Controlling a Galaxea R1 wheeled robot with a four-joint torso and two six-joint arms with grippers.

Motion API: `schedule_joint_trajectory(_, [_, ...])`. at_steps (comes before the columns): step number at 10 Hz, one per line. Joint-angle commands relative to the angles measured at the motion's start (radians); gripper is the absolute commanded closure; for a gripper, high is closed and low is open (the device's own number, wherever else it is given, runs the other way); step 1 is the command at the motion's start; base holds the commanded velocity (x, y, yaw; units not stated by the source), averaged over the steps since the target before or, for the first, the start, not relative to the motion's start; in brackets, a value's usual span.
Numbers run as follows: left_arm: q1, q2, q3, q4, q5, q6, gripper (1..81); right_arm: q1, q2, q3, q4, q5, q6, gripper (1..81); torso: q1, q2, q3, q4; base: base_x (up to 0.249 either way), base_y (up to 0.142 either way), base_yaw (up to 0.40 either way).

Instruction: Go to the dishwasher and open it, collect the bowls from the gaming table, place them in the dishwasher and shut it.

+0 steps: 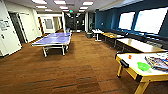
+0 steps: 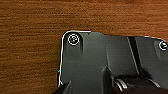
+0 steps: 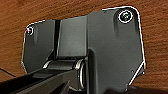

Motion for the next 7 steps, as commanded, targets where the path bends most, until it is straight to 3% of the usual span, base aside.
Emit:
schedule_joint_trajectory(1, [-0.047, -0.008, -0.007, 0.0, 0.043, 0.008, 1.0, 0.052, 0.004, 0.002, 0.008, -0.051, -0.002, 1.0, 0.0, 0.0, 0.0, 0.0, 0.255, 0.0, 0.0])
schedule_joint_trajectory(7, [-0.047, -0.008, -0.007, -0.002, 0.043, 0.007, 1.0, 0.05, 0.004, 0.005, 0.01, -0.039, -0.002, 1.0, 0.0, 0.0, 0.0, 0.0, 0.237, 0.0, 0.0])
